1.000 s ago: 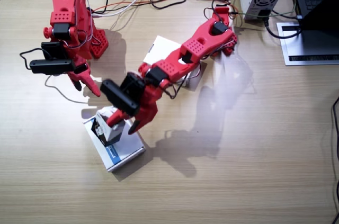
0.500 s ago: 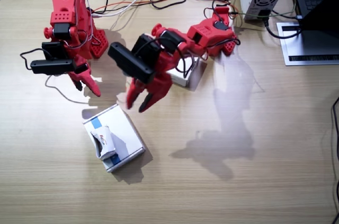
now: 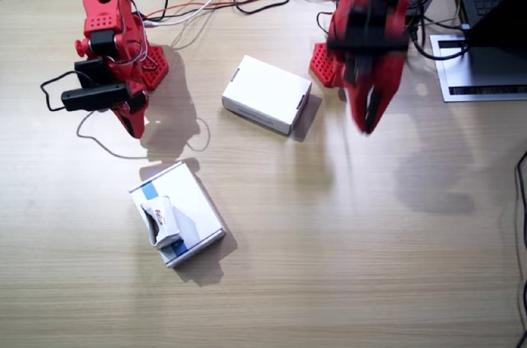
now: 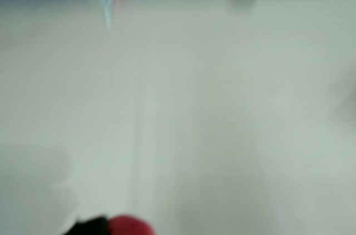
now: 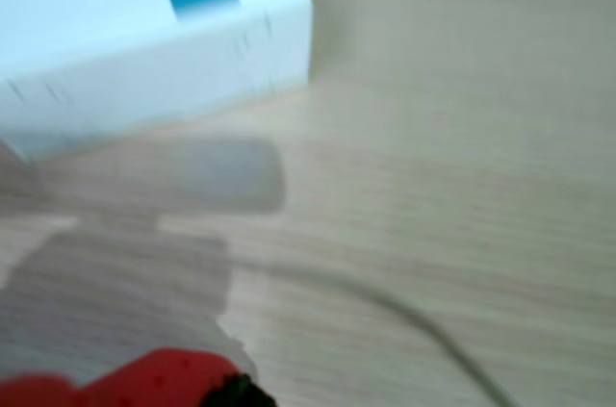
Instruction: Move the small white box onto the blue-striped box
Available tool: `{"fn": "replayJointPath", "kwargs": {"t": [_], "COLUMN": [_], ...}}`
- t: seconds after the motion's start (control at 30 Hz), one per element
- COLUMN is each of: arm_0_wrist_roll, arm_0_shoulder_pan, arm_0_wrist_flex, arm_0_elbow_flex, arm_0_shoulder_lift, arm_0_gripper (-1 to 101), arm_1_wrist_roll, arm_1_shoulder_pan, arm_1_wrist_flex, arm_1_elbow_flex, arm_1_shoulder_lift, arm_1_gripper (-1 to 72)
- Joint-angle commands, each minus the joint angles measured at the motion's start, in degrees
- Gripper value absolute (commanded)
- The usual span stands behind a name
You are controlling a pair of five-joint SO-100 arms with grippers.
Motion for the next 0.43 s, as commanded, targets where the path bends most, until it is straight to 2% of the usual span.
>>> {"fn": "replayJointPath", "kwargs": {"t": [0.0, 0.03, 0.1, 0.13, 0.17, 0.2, 0.23, 0.3, 0.33, 0.4], "arm_0_wrist_roll": [2.9, 1.5, 1.2, 3.1, 3.2, 3.3, 3.3, 3.3, 3.3, 3.3], "arm_0_shoulder_pan": [-1.4, 0.2, 0.2, 0.2, -0.3, -1.8, -3.2, -4.6, -4.6, -4.6], "arm_0_wrist_flex": [6.4, 13.4, 15.8, 18.0, 18.5, 18.5, 18.5, 18.4, 18.4, 18.4], "arm_0_elbow_flex": [22.5, 22.5, 22.6, 22.6, 22.6, 22.6, 22.6, 22.6, 22.6, 22.6], "arm_0_shoulder_lift": [24.1, 29.8, 30.2, 30.2, 30.2, 30.2, 30.2, 30.1, 30.1, 30.1], "arm_0_gripper": [0, 0, 0, 0, 0, 0, 0, 0, 0, 0], "arm_1_wrist_roll": [-3.2, -2.5, -0.7, -0.5, -5.8, -9.7, -11.9, -15.1, -15.9, -15.7], "arm_1_shoulder_pan": [0.5, 1.2, 3.2, 4.1, 5.6, 6.5, 8.1, 10.5, 11.5, 12.4], "arm_1_wrist_flex": [2.3, 2.4, 1.6, 1.1, 1.8, 3.7, 3.7, 3.8, 3.9, 3.9], "arm_1_elbow_flex": [-0.6, -0.7, -0.8, -0.7, 0.0, 0.1, 0.1, 0.1, 0.1, 0.1], "arm_1_shoulder_lift": [1.4, 1.4, 1.4, 1.4, 1.4, 1.5, 1.5, 1.5, 1.5, 1.5], "arm_1_gripper": [1.1, 3.6, 9.0, 17.9, 28.3, 34.2, 33.5, 15.8, 10.7, 10.8]}}
